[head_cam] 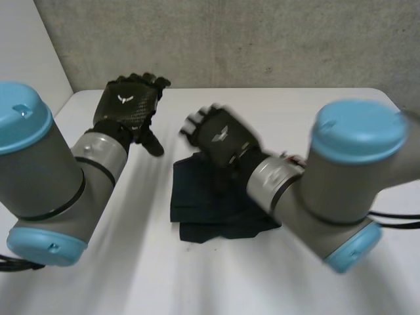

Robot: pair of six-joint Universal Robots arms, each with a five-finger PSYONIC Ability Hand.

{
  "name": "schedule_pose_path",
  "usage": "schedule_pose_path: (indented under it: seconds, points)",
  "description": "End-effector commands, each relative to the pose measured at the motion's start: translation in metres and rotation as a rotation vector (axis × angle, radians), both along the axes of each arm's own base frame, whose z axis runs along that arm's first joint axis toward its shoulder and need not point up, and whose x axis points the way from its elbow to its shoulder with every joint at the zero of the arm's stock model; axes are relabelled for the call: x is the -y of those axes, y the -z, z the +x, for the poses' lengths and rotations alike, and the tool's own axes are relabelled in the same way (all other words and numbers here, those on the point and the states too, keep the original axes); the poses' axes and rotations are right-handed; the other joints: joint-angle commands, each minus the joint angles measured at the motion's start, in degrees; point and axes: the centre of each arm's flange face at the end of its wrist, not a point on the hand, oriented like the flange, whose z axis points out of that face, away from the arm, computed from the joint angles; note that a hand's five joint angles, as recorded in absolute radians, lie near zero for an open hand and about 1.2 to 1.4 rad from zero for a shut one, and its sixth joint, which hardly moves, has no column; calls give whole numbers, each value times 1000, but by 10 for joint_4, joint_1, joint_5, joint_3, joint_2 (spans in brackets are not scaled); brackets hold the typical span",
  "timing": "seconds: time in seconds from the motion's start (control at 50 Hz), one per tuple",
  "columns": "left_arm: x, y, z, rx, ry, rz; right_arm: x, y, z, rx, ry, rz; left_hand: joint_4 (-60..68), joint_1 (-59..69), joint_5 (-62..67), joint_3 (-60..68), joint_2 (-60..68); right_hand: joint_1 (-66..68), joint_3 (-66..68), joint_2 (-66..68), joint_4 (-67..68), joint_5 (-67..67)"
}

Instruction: Fold the shorts.

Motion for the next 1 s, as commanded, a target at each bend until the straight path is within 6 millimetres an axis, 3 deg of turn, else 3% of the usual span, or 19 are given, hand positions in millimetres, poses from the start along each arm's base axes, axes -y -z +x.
schedule_pose_path:
  seconds: [0.02, 0.12, 0.2, 0.3, 0.36, 0.48, 0.5, 0.56, 0.58, 0.6, 0.64, 0.66, 0.68, 0.72, 0.74, 0.78, 0.82, 0.9, 1.0]
  points:
    - [0, 10, -21, -2, 47, 21, 39, -7, -34, 186, 234, 322, -12, -3, -21, -17, -10, -19, -21, -29, -35, -40]
    - [-13, 43, -46, 46, 116, 119, 49, 31, -36, 15, 274, 381, -7, 2, -15, -12, -5, -19, -21, -29, -35, -40]
    - [-10, 84, -52, 122, 119, 233, 64, 68, -42, -88, 325, 417, -4, 5, -12, -9, -2, -19, -21, -29, -35, -40]
    - [-7, 133, -53, 237, 88, 367, 75, 91, -47, -123, 381, 425, -2, 7, -10, -7, 0, -19, -21, -29, -35, -40]
    - [-4, 145, -52, 278, 58, 405, 79, 100, -49, -130, 397, 430, -2, 7, -10, -7, 0, -19, -21, -29, -35, -40]
    - [-1, 139, -51, 283, 49, 411, 82, 91, -52, -113, 404, 415, -2, 7, -10, -7, 0, -19, -21, -29, -35, -40]
    - [-2, 136, -52, 279, 52, 404, 82, 80, -52, -90, 401, 398, -2, 7, -10, -7, 0, -19, -21, -29, -35, -40]
    - [-3, 103, -53, 228, 60, 344, 80, 50, -51, -28, 391, 347, -4, 5, -12, -9, -2, -19, -21, -29, -35, -40]
    - [-3, 91, -53, 207, 61, 323, 78, 26, -51, 19, 385, 297, -4, 5, -12, -9, -2, -19, -21, -29, -35, -40]
    - [-6, 67, -51, 170, 62, 279, 76, 14, -51, 45, 382, 271, -4, 5, -12, -9, -2, -19, -21, -29, -35, -40]
    - [-8, 44, -49, 134, 62, 231, 75, -9, -53, 104, 385, 222, -6, 3, -14, -10, -3, -19, -21, -29, -35, -40]
    - [-10, 31, -47, 113, 60, 206, 74, -30, -56, 166, 392, 183, -6, 3, -14, -10, -3, -19, -21, -29, -35, -40]
    - [-12, 2, -42, 68, 56, 146, 73, -41, -58, 202, 396, 165, -9, 0, -17, -14, -7, -19, -21, -29, -35, -40]
    - [-15, -31, -32, 18, 39, 80, 70, -73, -67, 305, 433, 121, -7, 2, -15, -12, -5, -19, -21, -29, -35, -40]
    - [-16, -59, -18, -25, 11, 20, 69, -85, -72, 337, 453, 105, -7, 2, -15, -12, -5, -19, -21, -29, -35, -40]
    - [-14, -81, -3, -56, -25, -25, 68, -110, -91, 392, 539, 63, -6, 3, -14, -10, -3, -19, -21, -29, -35, -40]
    - [-9, -105, 21, -73, -88, -56, 70, -121, -104, 396, 600, 40, 4, 13, -4, 0, 7, -19, -21, -29, -35, -40]
    - [-4, -121, 52, -33, -180, 7, 71, -138, -126, 357, 680, 38, 3, 12, -5, -2, 5, -19, -21, -29, -35, -40]
    - [-6, -119, 63, 6, -187, 84, 68, -141, -133, 312, 700, 81, -1, 9, -9, -5, 2, -19, -21, -29, -35, -40]
